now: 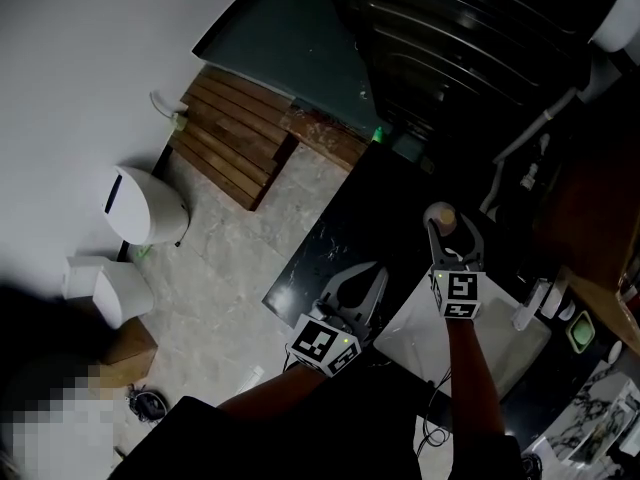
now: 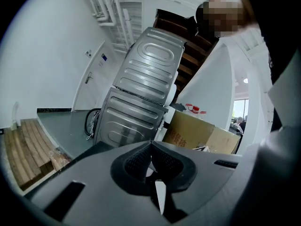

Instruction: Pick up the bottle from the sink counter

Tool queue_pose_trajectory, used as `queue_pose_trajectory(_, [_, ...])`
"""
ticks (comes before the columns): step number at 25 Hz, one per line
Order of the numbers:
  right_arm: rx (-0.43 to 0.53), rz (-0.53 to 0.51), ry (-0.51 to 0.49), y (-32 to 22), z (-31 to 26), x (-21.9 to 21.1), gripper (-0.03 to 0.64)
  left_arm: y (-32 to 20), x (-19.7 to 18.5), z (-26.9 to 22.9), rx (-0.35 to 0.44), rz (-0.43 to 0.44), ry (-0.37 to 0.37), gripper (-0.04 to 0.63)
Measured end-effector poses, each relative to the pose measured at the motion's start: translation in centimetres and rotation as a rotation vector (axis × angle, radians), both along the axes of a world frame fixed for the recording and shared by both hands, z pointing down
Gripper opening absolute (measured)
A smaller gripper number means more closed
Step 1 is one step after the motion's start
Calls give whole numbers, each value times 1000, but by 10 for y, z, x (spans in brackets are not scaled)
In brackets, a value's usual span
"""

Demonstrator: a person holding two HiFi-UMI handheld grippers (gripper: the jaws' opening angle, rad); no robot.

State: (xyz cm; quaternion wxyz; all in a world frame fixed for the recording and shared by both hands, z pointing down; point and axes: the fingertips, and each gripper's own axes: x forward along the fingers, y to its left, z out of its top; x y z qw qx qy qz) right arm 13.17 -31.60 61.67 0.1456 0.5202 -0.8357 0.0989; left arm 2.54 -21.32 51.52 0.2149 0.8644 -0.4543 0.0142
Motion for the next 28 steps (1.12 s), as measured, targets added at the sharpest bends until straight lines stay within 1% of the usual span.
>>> queue_pose_trajectory(5, [40, -11, -5, -1, -8, -3, 244, 6, -6, 2, -10, -12, -11, 12])
queue_pose_trajectory(7, [51, -4, 13, -2, -9, -4, 170, 9, -9, 6, -24, -20, -20, 12])
queue_pose_trajectory(8, [57, -3, 21, -2, -8, -4, 164, 10, -11, 7, -31, -24, -26, 12])
queue_pose_trajectory(16, [61, -30, 25, -7, -9, -8, 166, 10, -11, 8, -43, -29, -8, 12])
queue_pose_trajectory(19, [67, -23, 1, -8, -8, -7, 163, 7, -11, 9, -47, -31, -1, 12])
queue_pose_trajectory(24, [57, -6, 1, -6, -7, -9, 160, 4, -17, 16, -61, -50, 0, 12])
queue_pose_trajectory(28, [46, 17, -27, 3, -11, -14, 160, 0, -25, 17, -60, -65, 0, 12])
